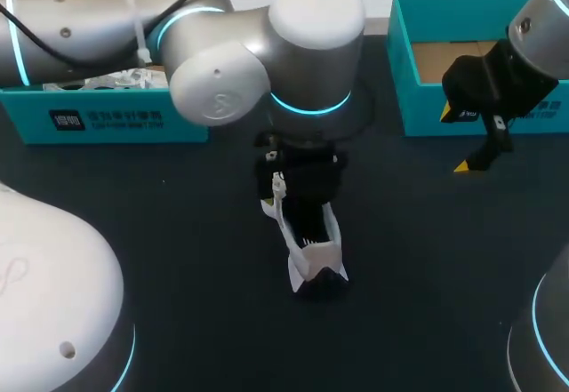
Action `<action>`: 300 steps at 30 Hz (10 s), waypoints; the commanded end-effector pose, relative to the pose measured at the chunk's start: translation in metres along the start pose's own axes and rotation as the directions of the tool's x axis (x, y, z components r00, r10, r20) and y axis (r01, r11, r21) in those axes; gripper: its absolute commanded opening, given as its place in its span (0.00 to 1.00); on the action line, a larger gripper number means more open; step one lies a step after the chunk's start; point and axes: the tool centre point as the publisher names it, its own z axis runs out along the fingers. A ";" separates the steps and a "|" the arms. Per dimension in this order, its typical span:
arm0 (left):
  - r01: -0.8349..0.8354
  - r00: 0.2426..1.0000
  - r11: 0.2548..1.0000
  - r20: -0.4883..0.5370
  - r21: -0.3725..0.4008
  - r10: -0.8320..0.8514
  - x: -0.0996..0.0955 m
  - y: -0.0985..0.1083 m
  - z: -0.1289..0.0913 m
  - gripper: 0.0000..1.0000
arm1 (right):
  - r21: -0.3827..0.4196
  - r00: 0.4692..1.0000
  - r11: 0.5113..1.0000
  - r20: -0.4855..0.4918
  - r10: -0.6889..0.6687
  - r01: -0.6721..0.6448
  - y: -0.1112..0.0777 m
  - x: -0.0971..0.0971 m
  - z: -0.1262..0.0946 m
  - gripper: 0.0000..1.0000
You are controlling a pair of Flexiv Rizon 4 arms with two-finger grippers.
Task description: Take the shoe out of the shoebox, open the shoe tongue, remove and reinsert the insole, then place the shoe into the shoebox
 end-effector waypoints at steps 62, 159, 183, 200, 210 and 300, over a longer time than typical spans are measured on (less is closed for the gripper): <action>-0.024 1.000 0.999 0.000 0.028 0.024 0.003 0.052 0.002 0.48 | 0.001 1.000 1.000 0.001 0.000 0.000 0.000 0.000 0.001 1.00; 0.144 0.969 0.985 0.187 0.096 -0.160 0.001 0.037 0.011 0.27 | 0.001 1.000 1.000 0.001 0.000 0.000 0.000 0.000 0.001 1.00; -0.074 0.997 0.978 0.048 0.196 0.066 -0.042 0.047 0.001 0.27 | 0.001 1.000 1.000 0.001 0.000 0.000 0.000 0.000 0.001 1.00; -0.156 0.987 0.951 0.023 0.268 0.156 -0.030 0.019 0.004 0.20 | 0.001 1.000 1.000 0.001 0.000 0.000 0.000 0.000 0.001 1.00; -0.162 0.986 0.949 0.002 0.271 0.168 -0.033 0.019 0.004 0.21 | 0.001 1.000 1.000 0.001 0.000 0.000 0.000 0.000 0.001 1.00; 0.463 0.883 0.842 -0.067 0.276 -0.464 0.013 -0.023 -0.014 1.00 | 0.001 1.000 1.000 0.001 0.000 0.000 0.000 0.000 0.001 1.00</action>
